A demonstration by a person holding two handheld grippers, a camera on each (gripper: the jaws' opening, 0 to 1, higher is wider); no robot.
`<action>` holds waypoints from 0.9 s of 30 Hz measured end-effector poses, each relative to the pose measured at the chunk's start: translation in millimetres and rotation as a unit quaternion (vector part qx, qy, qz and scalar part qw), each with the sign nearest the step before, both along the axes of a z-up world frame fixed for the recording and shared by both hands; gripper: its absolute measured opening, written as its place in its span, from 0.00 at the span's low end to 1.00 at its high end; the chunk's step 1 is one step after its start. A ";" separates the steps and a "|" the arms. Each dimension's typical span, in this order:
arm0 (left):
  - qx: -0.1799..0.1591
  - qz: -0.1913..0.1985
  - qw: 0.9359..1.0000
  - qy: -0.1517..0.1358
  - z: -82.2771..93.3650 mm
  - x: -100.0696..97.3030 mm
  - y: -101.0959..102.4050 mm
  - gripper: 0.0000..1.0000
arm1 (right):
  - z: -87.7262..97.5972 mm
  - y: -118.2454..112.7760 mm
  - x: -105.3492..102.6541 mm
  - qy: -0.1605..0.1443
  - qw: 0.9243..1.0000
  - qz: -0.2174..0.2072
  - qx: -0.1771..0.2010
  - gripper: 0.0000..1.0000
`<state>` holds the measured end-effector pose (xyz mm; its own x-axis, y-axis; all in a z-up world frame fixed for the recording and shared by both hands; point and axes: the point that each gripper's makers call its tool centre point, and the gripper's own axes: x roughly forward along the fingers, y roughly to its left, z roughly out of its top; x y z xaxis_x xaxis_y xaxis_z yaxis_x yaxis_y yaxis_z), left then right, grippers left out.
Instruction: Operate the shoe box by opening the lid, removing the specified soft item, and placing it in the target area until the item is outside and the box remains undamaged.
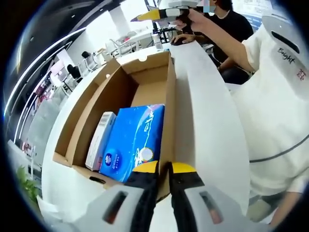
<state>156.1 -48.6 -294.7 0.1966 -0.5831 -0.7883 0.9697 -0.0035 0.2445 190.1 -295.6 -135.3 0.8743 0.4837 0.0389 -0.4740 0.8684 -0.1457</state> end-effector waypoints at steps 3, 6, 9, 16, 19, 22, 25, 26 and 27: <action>0.000 0.000 1.000 0.001 0.1 -0.1 -0.2 0.08 | -3.5 11.9 1.5 0.006 1.000 0.018 -0.005 0.40; 0.001 0.001 1.000 0.001 0.1 -0.1 -0.2 0.08 | -9.4 20.1 5.4 0.023 0.999 0.031 0.006 0.31; 0.000 0.001 1.000 0.001 0.3 0.2 -0.1 0.08 | -11.0 31.4 8.1 0.027 0.998 0.050 0.002 0.40; 0.002 0.000 1.000 0.002 0.1 0.0 0.0 0.08 | -1.6 36.5 22.2 0.036 0.996 0.074 -0.034 0.40; 0.003 0.000 1.000 0.002 0.0 0.1 0.1 0.08 | -7.8 59.3 16.5 0.055 0.986 0.142 -0.071 0.40; 0.004 0.001 1.000 0.003 -0.1 0.0 0.2 0.08 | -19.7 81.0 13.3 0.082 0.974 0.186 -0.098 0.41; 0.004 0.001 1.000 0.002 -0.2 -0.1 0.4 0.08 | -28.0 104.5 9.7 0.102 0.962 0.228 -0.111 0.45; 0.003 0.001 1.000 0.002 -0.1 -0.1 0.4 0.08 | -27.3 107.4 13.1 0.096 0.963 0.223 -0.116 0.44; 0.003 0.002 1.000 0.001 -0.1 -0.1 0.4 0.08 | -29.4 111.7 14.4 0.090 0.960 0.225 -0.141 0.44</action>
<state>156.0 -48.2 -294.8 0.1964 -0.5781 -0.7920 0.9704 -0.0014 0.2417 204.5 -183.9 -164.7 0.5541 0.7837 -0.2807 -0.8317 0.5074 -0.2252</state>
